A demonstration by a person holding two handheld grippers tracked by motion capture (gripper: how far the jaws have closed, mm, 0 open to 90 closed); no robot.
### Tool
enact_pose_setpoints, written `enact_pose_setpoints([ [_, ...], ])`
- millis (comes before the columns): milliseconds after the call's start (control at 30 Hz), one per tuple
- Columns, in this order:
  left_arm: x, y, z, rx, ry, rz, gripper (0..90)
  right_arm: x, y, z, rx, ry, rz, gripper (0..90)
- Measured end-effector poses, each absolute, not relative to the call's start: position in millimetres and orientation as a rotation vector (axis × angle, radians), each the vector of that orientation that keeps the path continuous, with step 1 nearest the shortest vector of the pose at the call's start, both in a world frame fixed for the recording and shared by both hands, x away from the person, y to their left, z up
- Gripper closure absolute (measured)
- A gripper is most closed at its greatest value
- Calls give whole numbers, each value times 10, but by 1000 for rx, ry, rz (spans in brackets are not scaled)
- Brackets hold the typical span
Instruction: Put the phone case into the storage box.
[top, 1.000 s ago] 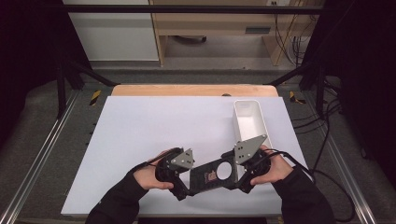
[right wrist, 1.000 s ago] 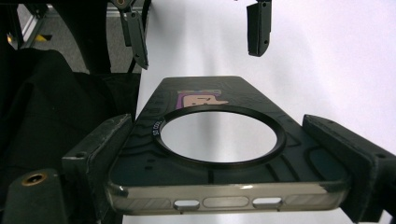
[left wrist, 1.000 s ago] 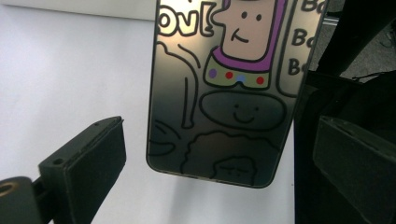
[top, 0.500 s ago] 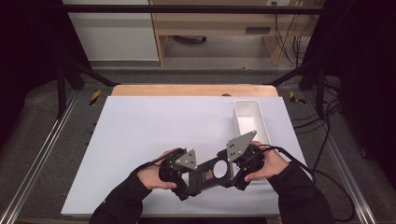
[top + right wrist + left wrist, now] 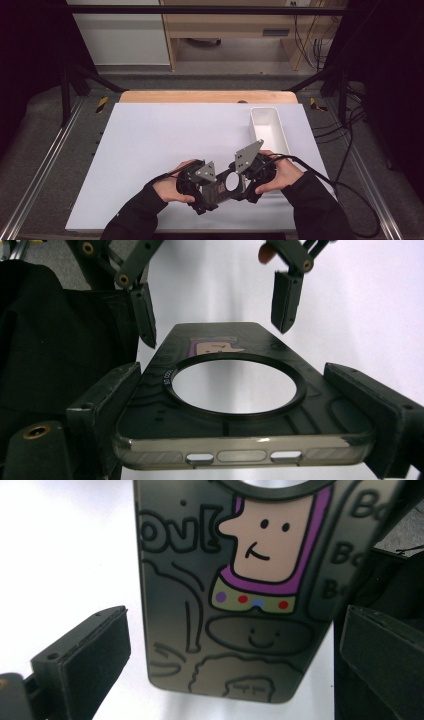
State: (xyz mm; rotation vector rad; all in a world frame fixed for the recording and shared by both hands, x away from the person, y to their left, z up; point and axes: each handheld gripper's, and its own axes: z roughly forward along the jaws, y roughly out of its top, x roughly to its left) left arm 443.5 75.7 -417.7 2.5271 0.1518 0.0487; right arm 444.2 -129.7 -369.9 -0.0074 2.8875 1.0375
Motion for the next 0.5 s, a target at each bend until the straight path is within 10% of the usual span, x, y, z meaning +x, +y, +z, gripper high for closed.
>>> enact_pose_setpoints([
  [500, 4451, 622, -4251, 2610, 112, 57, 1, 4449, -1221, -3687, 10, 2913, 970, 121],
])
